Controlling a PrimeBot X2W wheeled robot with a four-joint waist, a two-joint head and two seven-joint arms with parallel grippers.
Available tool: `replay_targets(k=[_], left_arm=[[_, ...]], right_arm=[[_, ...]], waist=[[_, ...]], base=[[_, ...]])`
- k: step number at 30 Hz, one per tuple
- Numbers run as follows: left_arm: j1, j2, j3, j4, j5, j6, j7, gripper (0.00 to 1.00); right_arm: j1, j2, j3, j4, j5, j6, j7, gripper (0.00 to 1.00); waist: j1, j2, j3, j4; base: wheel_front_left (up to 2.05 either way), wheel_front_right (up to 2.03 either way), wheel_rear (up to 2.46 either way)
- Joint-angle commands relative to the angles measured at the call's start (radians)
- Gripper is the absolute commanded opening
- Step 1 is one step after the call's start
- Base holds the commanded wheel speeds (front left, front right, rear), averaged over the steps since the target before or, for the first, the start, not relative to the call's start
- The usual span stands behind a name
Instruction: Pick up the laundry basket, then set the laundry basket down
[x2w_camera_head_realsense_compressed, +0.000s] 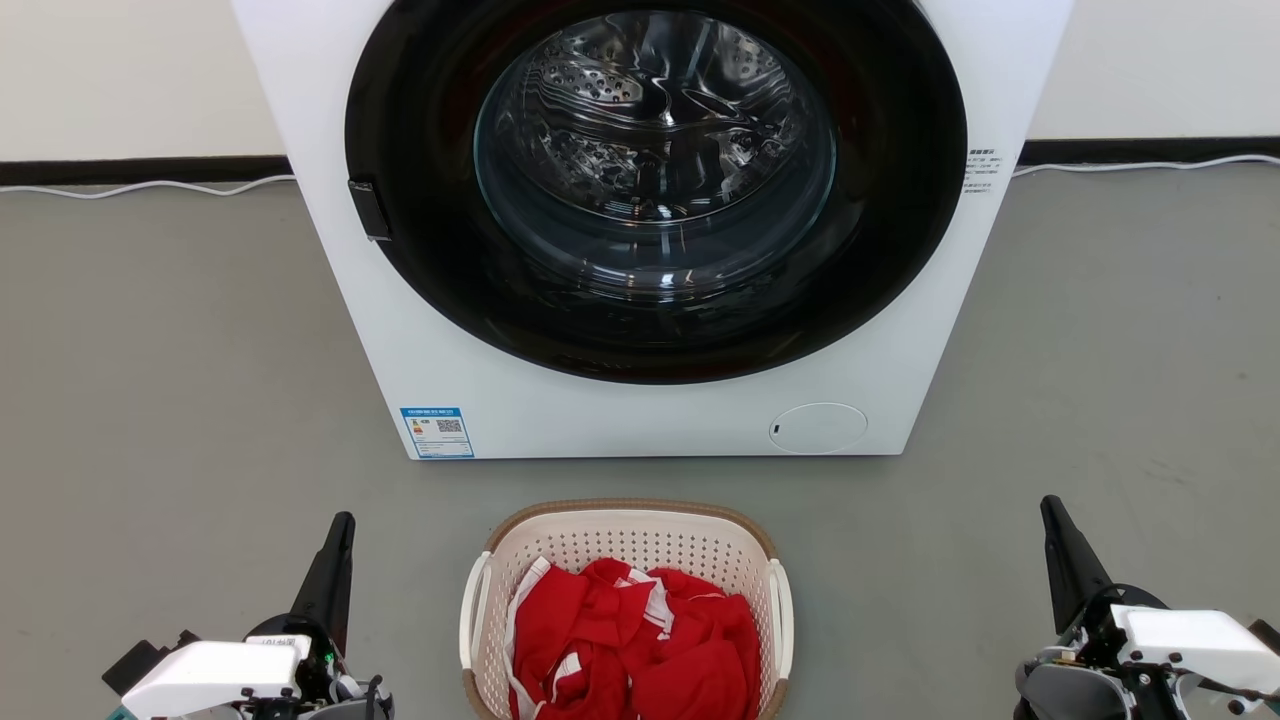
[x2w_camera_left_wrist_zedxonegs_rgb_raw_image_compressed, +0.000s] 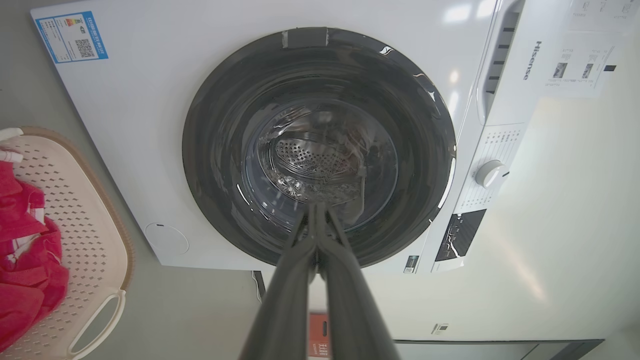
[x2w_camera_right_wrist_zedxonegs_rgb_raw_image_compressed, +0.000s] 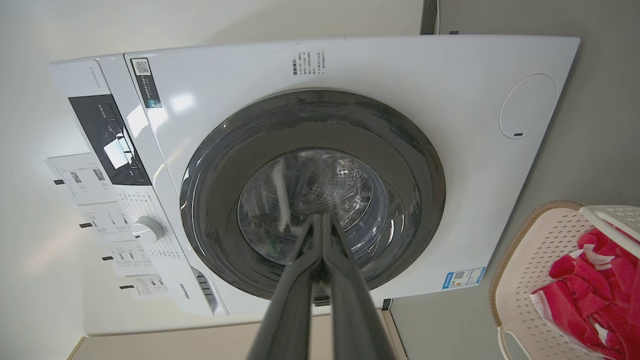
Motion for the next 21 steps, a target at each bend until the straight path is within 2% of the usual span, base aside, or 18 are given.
replay_targets(k=[1,21], left_arm=[[-0.055,0.010,0.031,-0.029,-0.005,-0.007,0.006,0.00],[-0.055,0.010,0.031,-0.029,-0.005,-0.007,0.006,0.00]], right_arm=[[-0.043,-0.004,0.020,-0.031,-0.002,0.007,0.011,0.00],[-0.043,-0.004,0.020,-0.031,-0.002,0.007,0.010,0.00]], waist=[[0.0000,0.0000,0.000,0.000],[0.0000,0.0000,0.000,0.000]], base=[[0.00,0.00,0.00],[0.00,0.00,0.00]])
